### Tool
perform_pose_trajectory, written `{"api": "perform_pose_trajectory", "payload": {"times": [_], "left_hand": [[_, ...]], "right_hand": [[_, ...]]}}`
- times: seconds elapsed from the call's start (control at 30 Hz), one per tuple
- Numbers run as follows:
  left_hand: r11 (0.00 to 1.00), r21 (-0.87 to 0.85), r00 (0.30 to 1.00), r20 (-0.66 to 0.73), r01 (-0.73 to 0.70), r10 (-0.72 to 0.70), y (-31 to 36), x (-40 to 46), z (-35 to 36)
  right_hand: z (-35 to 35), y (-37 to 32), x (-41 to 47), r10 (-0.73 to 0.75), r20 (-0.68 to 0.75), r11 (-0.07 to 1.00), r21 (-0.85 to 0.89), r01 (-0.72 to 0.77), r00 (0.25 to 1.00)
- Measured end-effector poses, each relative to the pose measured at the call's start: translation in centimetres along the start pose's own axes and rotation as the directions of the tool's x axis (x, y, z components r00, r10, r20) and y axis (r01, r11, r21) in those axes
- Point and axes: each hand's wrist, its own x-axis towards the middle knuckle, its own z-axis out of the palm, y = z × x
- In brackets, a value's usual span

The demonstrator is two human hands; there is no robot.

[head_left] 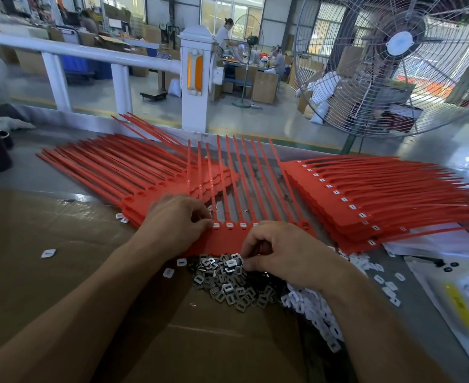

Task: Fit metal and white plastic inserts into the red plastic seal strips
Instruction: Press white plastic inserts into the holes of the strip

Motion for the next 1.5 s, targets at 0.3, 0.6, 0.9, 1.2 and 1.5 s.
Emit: {"api": "perform_pose_trajectory", "payload": {"times": [0.3, 0.6, 0.9, 1.2, 1.5], "left_hand": [[1.000, -0.007, 1.000, 0.011, 0.016, -0.016, 0.0, -0.1, -0.1], [1.000, -0.020, 1.000, 0.022, 0.011, -0.011, -0.1, 0.0, -0.1], [1.000, -0.008, 1.000, 0.018, 0.007, -0.007, -0.1, -0.1, -0.1], [1.000, -0.002, 1.000, 0.017, 0.008, -0.008, 0.0, -0.1, -0.2], [1.000, -0.004, 1.000, 0.001, 0.001, -0.001, 0.0, -0.1, -0.2]], "right_hand": [[-0.1, -0.6, -0.2, 0.029, 0.022, 1.000, 0.010, -0.029, 0.999], [-1.1, 1.6, -0.2, 0.123, -0.361, 0.963, 0.269, -0.023, 0.924], [-1.9, 6.0, 0.5, 0.368, -0.530, 0.919, 0.330, -0.213, 0.764], [-1.7, 6.3, 1.4, 0.395, -0.517, 0.919, 0.243, -0.312, 0.759], [-1.7, 5.5, 1.0, 0.386, -0.502, 0.922, 0.223, -0.315, 0.774]]}}
